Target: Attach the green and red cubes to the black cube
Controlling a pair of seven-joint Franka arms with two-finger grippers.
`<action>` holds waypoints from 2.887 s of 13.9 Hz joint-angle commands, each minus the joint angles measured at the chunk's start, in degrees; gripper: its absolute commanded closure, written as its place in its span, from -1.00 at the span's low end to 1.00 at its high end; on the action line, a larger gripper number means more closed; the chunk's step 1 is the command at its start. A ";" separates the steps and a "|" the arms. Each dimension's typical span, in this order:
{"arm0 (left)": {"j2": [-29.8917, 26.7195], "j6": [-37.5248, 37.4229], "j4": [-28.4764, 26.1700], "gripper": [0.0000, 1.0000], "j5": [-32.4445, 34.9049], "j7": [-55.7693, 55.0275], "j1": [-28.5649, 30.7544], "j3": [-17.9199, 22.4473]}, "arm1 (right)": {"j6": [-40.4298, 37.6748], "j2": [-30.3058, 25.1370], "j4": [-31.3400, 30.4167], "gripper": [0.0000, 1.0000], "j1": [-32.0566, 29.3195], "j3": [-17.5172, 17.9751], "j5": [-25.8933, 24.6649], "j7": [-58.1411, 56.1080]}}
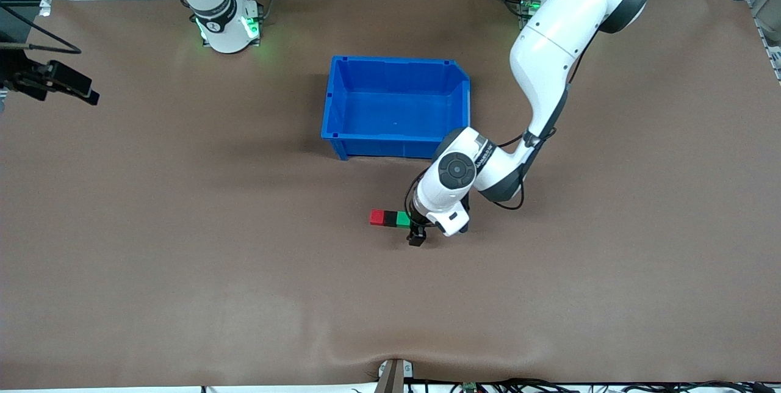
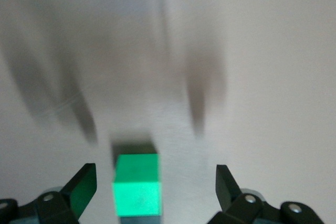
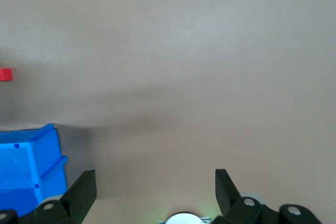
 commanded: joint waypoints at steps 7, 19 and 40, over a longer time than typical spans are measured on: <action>-16.41 -14.16 -1.60 -1.00 0.47 19.15 15.65 -2.51 | -6.89 3.47 10.29 -1.00 0.18 -4.91 3.85 -0.34; -36.54 -41.23 -2.56 -1.00 -1.73 59.94 27.97 -1.38 | -4.26 -3.30 1.25 -1.00 -0.16 -2.20 -0.52 -3.24; -55.10 -50.04 -14.97 -1.00 -1.38 127.47 22.52 11.20 | -0.13 -4.00 -0.95 -1.00 0.19 -2.63 -0.19 -3.33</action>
